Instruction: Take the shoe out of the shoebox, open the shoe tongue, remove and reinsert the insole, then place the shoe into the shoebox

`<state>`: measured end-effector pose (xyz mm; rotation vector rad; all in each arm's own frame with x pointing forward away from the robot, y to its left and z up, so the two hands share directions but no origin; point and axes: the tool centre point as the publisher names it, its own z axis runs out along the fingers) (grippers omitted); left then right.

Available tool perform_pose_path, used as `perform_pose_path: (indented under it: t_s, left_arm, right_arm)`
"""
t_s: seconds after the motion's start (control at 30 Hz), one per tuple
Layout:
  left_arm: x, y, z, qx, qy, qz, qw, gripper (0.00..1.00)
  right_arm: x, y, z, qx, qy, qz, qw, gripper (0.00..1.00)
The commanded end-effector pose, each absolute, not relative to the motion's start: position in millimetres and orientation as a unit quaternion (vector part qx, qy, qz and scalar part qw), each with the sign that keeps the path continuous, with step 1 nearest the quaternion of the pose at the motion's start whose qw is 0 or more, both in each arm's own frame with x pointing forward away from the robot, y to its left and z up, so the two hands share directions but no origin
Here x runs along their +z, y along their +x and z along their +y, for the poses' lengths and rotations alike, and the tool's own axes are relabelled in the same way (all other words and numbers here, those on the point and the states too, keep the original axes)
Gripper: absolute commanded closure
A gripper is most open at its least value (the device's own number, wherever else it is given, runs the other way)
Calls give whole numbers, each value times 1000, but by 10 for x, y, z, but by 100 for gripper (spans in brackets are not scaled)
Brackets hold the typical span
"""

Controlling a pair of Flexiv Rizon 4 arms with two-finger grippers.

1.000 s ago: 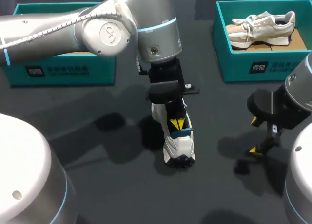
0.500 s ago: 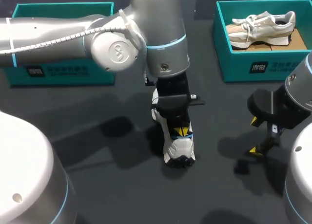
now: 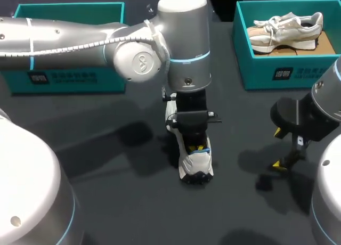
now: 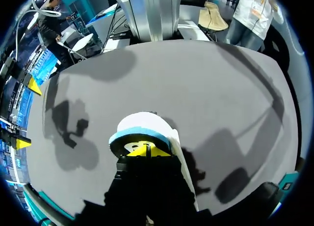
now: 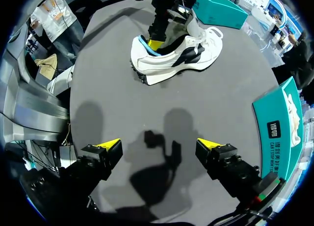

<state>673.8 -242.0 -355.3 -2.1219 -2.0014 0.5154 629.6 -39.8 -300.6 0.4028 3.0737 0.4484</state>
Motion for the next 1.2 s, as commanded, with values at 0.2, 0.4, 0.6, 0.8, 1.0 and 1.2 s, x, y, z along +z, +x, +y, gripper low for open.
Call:
perform_pose_path:
  t_s: [0.2, 0.4, 0.6, 0.8, 1.0, 1.2]
  left_arm:
    - [-3984, 6795, -2473, 166, -710, -675, 110, 100]
    - [-4100, 6867, -2393, 124, -714, -683, 88, 100]
    - [-4113, 7041, -2302, 76, -707, -701, 52, 100]
    - [-3858, 7170, -2226, 74, -696, -714, 20, 100]
    - [-3553, 6920, -2303, 110, -711, -695, 19, 100]
    - [-3718, 6754, -2462, 94, -718, -688, 43, 100]
  right_arm:
    - [-3009, 6271, -403, 143, 129, 981, 7, 0]
    - [-3009, 6271, -403, 143, 129, 981, 7, 0]
    - [-3009, 6271, -403, 143, 129, 981, 7, 0]
    - [-3009, 6271, -403, 143, 129, 981, 7, 0]
    - [-3009, 6271, -403, 143, 129, 981, 7, 0]
    - [-3009, 6271, -403, 143, 129, 981, 7, 0]
